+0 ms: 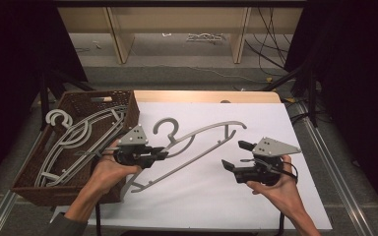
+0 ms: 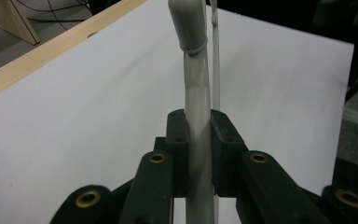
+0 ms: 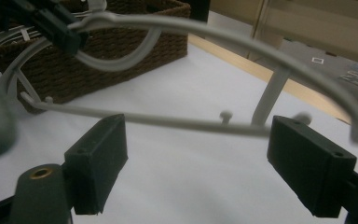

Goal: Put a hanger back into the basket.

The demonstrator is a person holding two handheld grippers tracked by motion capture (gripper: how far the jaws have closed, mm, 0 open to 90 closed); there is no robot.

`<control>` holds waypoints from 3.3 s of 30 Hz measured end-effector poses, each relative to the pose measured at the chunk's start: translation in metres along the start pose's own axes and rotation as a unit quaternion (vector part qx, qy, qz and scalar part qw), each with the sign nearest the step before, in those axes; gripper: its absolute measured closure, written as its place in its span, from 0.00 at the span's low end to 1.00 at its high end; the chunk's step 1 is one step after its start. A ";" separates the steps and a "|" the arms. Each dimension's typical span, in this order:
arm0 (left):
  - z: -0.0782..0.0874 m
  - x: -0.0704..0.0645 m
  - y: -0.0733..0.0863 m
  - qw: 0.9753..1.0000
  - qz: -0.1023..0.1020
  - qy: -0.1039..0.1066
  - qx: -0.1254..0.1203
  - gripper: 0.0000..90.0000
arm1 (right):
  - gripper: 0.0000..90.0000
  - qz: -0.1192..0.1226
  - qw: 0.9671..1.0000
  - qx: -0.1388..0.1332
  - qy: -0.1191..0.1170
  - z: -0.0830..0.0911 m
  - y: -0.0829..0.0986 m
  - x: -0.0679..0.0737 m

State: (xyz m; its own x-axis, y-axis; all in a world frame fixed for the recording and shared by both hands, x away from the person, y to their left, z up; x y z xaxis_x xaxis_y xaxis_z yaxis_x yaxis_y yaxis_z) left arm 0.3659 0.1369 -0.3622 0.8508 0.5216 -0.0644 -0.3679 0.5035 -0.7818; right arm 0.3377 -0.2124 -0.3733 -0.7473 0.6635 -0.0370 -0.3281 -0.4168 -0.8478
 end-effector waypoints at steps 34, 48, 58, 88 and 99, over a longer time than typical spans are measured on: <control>0.101 0.059 -0.011 0.989 0.119 -0.025 -0.085 0.88 | 0.21 -0.042 0.997 -0.060 0.037 0.014 0.045 0.012; 0.130 0.113 0.014 0.977 0.171 -0.088 -0.087 0.88 | 0.21 -0.032 0.998 -0.053 0.032 0.009 0.048 0.012; 0.147 0.139 0.034 0.972 0.172 -0.142 -0.076 0.88 | 0.21 -0.034 0.998 -0.053 0.030 0.008 0.048 0.011; 0.167 0.166 0.109 0.966 0.182 -0.181 -0.034 0.88 | 0.20 -0.047 0.998 -0.047 0.018 0.006 0.050 0.011; 0.162 0.174 0.129 0.964 0.193 -0.182 -0.003 0.88 | 0.20 -0.042 0.998 -0.041 0.022 0.007 0.050 0.011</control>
State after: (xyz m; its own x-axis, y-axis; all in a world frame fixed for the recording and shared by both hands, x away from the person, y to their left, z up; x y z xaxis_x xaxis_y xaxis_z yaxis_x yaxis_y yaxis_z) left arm 0.4056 0.4043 -0.3733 0.4637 0.8764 -0.1303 -0.6267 0.2205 -0.7474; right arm 0.3097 -0.2303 -0.4124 -0.6929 0.7209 0.0145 -0.3385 -0.3075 -0.8893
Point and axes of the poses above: each handheld gripper's, and its own axes: z roughly backward along the jaws, y roughly out of its underside, x roughly to its left, the point moved 1 cm from there along -z, roughly forward along the jaws, and after that the axes turned 7 degrees about x, right-handed, at the moved point
